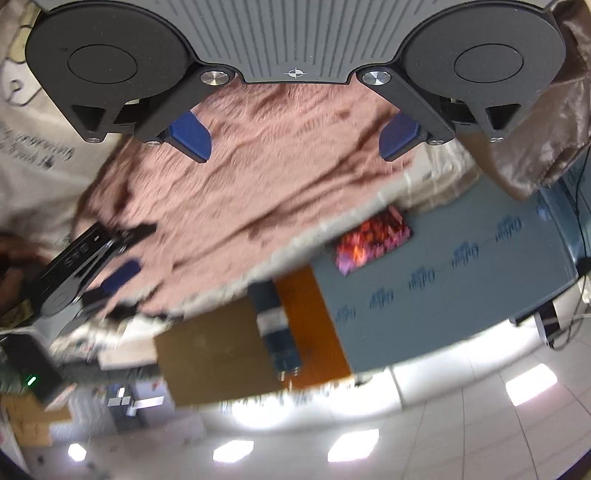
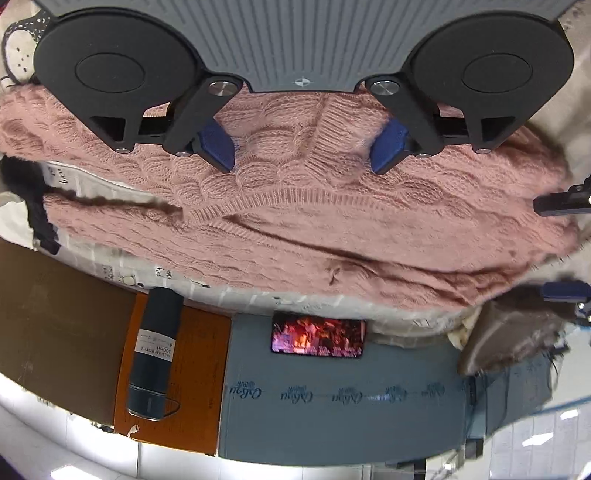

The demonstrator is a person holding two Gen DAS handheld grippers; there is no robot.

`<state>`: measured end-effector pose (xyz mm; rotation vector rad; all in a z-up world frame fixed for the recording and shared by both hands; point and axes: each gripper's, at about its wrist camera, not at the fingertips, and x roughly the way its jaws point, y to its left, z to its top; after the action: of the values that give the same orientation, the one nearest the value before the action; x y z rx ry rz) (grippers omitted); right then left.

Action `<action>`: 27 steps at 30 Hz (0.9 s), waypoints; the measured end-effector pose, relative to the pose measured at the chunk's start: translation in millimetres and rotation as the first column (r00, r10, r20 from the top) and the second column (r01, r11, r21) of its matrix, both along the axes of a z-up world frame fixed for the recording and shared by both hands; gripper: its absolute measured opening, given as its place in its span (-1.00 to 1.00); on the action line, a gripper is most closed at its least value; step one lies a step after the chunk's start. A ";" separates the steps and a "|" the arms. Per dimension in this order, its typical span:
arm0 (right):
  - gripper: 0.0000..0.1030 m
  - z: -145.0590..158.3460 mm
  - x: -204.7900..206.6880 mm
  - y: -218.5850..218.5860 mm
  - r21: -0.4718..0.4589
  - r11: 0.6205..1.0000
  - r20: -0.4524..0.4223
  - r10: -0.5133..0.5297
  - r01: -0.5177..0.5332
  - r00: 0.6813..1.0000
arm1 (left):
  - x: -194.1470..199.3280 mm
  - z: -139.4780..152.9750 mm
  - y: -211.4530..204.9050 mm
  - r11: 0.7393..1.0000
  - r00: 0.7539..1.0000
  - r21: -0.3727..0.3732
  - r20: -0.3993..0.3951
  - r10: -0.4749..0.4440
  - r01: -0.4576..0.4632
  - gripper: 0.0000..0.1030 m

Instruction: Fold clothes

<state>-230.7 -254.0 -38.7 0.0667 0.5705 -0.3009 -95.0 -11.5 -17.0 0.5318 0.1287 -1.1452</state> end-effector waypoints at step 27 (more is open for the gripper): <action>0.93 7.1 -72.9 -33.5 -0.309 0.893 -0.222 0.267 -0.327 0.938 | -28.7 -18.8 -21.9 0.948 0.955 0.304 0.245 -0.169 0.090 0.93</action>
<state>-303.6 -287.4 -31.5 -0.3869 0.6845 -0.1011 -123.7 -33.4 -35.8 0.9646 0.0260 -1.1787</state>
